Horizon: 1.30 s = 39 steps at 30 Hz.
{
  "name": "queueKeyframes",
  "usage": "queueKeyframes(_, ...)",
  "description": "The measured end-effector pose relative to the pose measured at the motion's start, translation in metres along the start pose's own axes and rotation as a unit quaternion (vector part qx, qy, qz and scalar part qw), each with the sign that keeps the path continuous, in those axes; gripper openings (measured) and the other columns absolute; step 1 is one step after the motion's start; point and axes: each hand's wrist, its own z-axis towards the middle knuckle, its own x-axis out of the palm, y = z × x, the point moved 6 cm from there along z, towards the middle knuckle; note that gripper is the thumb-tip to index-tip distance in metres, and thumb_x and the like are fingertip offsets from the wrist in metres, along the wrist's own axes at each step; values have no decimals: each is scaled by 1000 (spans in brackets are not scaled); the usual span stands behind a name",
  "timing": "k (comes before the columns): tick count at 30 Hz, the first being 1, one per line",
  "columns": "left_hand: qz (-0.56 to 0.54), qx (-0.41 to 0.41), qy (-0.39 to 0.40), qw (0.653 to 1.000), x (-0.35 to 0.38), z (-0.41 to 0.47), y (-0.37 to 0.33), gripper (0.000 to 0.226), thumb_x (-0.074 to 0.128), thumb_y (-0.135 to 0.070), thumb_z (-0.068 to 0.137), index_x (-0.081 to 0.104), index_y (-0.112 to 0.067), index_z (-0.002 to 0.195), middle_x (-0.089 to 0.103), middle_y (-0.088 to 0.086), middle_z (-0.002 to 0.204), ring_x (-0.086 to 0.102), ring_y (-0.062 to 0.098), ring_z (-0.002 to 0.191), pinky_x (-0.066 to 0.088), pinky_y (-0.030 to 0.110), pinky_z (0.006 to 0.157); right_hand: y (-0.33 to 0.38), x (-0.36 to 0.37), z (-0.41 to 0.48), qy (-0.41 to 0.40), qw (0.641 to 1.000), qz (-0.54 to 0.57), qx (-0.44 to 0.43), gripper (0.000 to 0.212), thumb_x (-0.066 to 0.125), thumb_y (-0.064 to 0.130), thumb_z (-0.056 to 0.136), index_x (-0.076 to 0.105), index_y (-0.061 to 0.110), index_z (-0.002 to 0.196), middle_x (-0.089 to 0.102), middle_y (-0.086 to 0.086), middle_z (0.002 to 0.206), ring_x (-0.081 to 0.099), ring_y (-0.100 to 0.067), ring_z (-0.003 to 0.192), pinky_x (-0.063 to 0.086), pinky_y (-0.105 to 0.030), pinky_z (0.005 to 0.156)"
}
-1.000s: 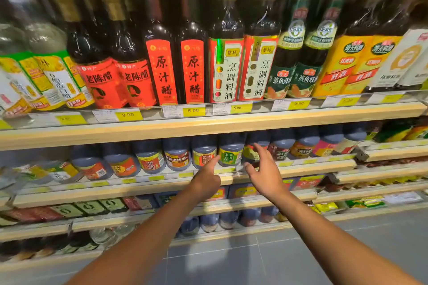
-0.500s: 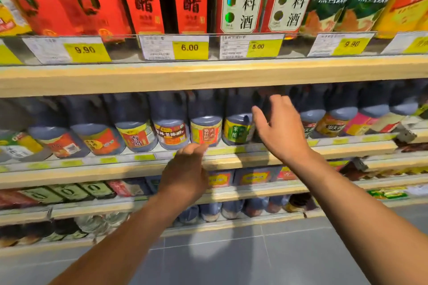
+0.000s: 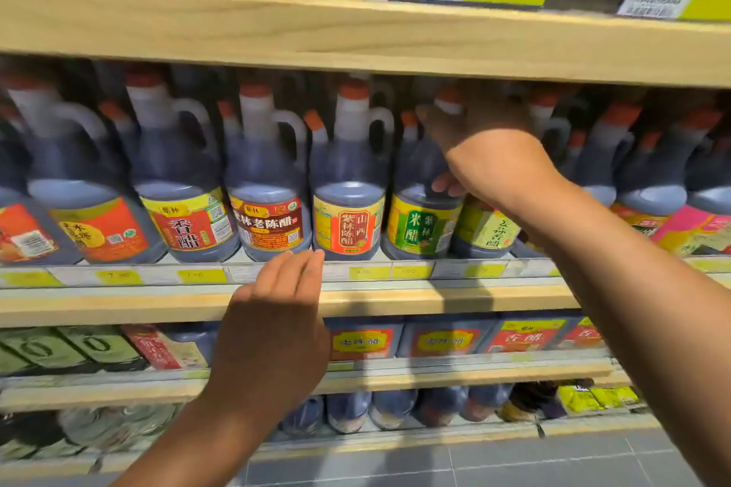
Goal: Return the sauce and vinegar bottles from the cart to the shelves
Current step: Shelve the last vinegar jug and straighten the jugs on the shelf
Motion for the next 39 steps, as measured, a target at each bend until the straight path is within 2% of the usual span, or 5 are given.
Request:
queueKeyframes(14,-6,-18,6,1000,5,0,-1,83,70,-20,63,53,-8,143,62,6,137,58,28,129,58,42,89,1,-4,-5,-6,995,93,-34,35,52,45,100,60,12,94,68,-10,55,70,-26,51,62,-49,59)
queueKeyframes(19,-13,-7,-8,1000,9,-3,1,85,67,-23,64,49,-11,146,57,3,143,52,27,135,55,41,91,19,-20,-39,-166,974,-116,-102,58,52,53,87,52,8,51,48,-8,45,51,-35,53,34,-36,51)
queueKeyframes(27,-31,1,-14,999,14,-6,3,86,52,-21,66,43,-13,151,50,1,151,43,24,144,50,41,98,66,47,0,64,994,58,-68,38,45,42,103,66,13,91,75,-6,70,74,-21,67,62,-38,73)
queueKeyframes(31,-37,-3,-12,999,14,-8,4,86,38,-21,67,37,-17,153,46,-2,154,39,21,146,49,41,95,73,49,3,28,994,68,-86,37,48,46,102,60,13,95,70,-9,61,70,-22,49,63,-42,60)
queueKeyframes(39,-67,14,2,998,15,-11,6,96,57,-16,64,29,-17,157,33,-1,163,28,18,152,47,39,102,83,40,-6,5,992,-63,-113,47,37,52,104,41,24,67,55,-9,88,63,-32,101,43,-30,83)
